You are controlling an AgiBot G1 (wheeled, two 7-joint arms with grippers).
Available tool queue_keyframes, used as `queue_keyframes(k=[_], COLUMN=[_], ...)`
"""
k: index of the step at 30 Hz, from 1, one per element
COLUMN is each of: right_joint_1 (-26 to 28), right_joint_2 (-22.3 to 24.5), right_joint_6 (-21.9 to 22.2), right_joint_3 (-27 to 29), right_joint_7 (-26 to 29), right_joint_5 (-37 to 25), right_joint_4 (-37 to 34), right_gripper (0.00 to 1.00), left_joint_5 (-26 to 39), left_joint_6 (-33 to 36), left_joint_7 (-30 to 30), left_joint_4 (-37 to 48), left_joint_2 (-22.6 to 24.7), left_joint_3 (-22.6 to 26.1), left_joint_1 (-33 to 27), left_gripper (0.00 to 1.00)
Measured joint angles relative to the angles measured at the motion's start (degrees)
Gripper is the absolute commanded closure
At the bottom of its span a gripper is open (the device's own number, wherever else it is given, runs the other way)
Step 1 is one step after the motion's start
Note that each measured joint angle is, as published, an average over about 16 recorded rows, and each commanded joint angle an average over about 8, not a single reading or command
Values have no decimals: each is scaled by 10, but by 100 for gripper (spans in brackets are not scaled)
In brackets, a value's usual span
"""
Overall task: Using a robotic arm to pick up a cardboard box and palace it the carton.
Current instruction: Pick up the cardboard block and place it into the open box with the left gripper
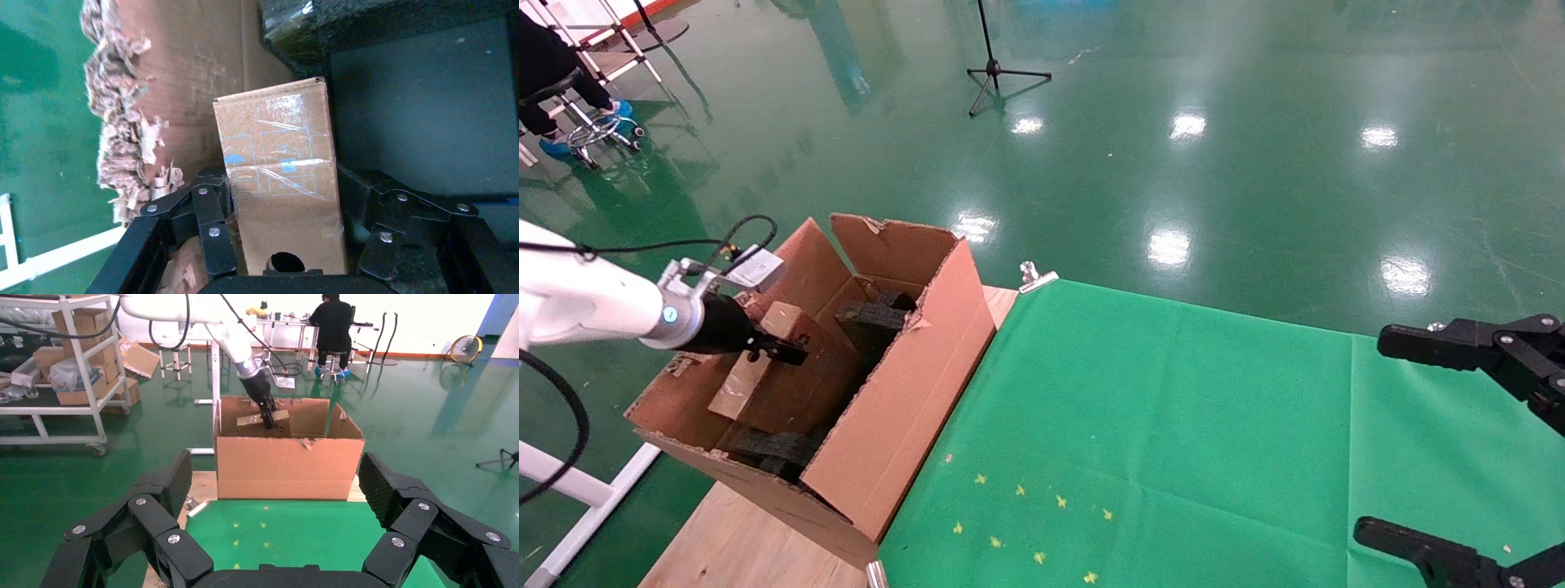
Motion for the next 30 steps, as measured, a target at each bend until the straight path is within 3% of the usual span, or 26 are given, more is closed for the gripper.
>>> queue_keyframes(k=[8,16,30], right_joint_1=[0,0,0], right_joint_2=[0,0,0], right_joint_6=[0,0,0], right_joint_3=[0,0,0], right_joint_7=[0,0,0], right_joint_5=[0,0,0], right_joint_4=[0,0,0], right_gripper=[0,0,0], left_joint_5=[-10,-14,-14], left_joint_6=[-34,-59,-63], left_joint_7=[-13,-18,-19], left_joint_4=[0,-1,-2], left_joint_2=[10,17,17], left_joint_3=[-7,-10,-10], left_joint_1=[33,53,54], left_gripper=[99,0,0])
